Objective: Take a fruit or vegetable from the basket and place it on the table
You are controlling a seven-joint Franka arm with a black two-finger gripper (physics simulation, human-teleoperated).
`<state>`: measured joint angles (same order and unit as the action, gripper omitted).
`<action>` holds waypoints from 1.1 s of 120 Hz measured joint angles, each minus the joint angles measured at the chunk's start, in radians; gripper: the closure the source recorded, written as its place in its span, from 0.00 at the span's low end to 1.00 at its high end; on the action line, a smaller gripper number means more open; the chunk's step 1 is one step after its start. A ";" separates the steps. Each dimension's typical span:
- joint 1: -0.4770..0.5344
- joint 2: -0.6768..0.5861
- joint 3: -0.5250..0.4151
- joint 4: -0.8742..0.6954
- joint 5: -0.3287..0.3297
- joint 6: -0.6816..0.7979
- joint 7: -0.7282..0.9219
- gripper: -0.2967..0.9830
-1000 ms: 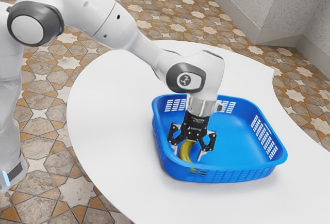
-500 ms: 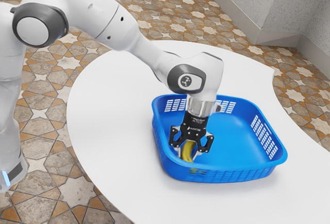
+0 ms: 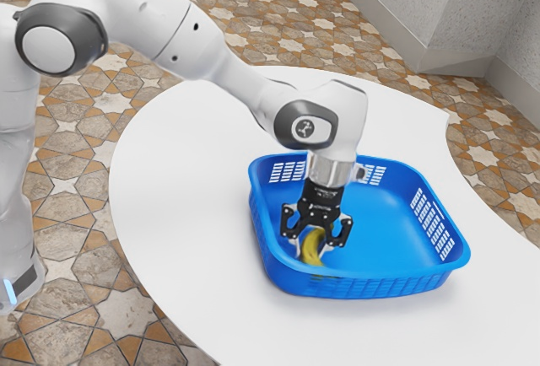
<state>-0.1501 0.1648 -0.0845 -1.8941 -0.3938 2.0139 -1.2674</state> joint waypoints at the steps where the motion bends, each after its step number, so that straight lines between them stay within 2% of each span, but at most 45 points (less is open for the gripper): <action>1: 0.000 -0.001 0.000 0.001 0.000 0.000 0.000 0.62; 15: -0.001 -0.038 0.000 0.008 0.008 0.000 -0.001 0.63; 31: 0.001 -0.085 0.001 0.041 0.055 -0.001 -0.008 0.63; 54: 0.009 -0.233 0.002 0.083 0.226 -0.003 -0.038 0.62; 64: 0.101 -0.244 0.003 0.098 0.265 -0.006 -0.051 0.62; 75: 0.276 -0.204 0.013 0.163 0.287 -0.008 -0.063 0.62; 92: 0.452 -0.075 0.063 0.278 0.303 -0.010 -0.078 0.62; 111: 0.410 0.012 0.063 0.342 0.305 -0.011 -0.088 0.62; 132: 0.469 0.052 0.063 0.384 0.303 -0.008 -0.087 0.62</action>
<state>0.3190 0.2168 -0.0213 -1.5105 -0.0907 2.0054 -1.3540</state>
